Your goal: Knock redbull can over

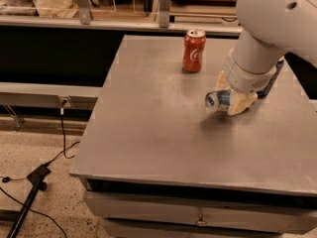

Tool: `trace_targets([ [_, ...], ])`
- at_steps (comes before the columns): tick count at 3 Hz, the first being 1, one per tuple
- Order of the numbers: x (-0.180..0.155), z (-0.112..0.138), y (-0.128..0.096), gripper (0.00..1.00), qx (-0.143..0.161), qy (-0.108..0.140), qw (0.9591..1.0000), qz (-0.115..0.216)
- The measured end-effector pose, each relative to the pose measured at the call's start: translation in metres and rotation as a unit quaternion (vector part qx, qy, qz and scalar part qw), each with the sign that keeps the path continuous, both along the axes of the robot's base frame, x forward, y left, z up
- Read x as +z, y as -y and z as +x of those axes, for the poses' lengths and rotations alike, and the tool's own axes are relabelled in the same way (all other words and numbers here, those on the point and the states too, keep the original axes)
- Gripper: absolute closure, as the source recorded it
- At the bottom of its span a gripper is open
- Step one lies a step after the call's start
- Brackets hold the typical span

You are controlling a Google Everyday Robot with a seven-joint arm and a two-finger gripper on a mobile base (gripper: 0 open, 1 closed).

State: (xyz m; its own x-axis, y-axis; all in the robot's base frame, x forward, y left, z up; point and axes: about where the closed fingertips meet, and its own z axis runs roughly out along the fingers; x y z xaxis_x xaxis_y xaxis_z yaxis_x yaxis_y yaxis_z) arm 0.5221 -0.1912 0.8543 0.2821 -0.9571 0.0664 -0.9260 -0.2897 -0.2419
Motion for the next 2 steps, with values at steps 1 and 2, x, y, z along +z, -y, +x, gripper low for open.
trace_targets([
  [1, -0.0001, -0.0009, -0.0037, 0.05, 0.006, -0.001, 1.0, 0.004],
  [2, 0.0, -0.0012, -0.0038, 0.0, 0.006, -0.001, 1.0, 0.004],
])
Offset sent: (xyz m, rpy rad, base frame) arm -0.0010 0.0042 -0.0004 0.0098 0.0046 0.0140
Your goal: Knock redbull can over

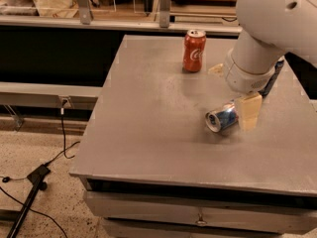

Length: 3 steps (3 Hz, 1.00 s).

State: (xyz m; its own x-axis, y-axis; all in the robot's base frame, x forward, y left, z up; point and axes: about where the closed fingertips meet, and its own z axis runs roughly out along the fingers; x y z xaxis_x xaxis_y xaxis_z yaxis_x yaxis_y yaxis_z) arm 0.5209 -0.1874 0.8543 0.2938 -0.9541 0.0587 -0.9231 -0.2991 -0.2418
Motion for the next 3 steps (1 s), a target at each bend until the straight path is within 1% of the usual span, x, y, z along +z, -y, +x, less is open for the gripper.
trace_targets([
  [1, 0.016, -0.004, 0.019, 0.0, -0.041, -0.002, 0.999, 0.021],
  [2, 0.036, -0.01, 0.042, 0.0, -0.054, -0.006, 0.9966, 0.062],
  [3, 0.047, -0.016, 0.07, 0.0, -0.073, 0.0, 0.9899, 0.121],
])
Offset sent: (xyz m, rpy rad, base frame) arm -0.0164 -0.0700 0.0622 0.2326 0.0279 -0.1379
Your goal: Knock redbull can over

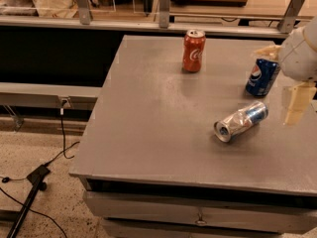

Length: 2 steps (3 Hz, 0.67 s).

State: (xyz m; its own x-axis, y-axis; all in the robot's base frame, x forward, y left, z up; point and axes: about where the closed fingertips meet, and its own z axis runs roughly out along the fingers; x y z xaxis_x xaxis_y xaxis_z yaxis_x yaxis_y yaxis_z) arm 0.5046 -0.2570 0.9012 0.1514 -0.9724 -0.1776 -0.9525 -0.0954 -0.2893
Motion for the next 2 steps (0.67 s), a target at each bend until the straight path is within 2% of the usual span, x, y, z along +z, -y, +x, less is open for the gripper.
trace_targets([
  [1, 0.0056, -0.0086, 0.0236, 0.0, -0.023, 0.015, 0.9976, 0.063],
  [2, 0.0066, -0.0093, 0.0192, 0.0, -0.021, 0.014, 0.9974, 0.068],
])
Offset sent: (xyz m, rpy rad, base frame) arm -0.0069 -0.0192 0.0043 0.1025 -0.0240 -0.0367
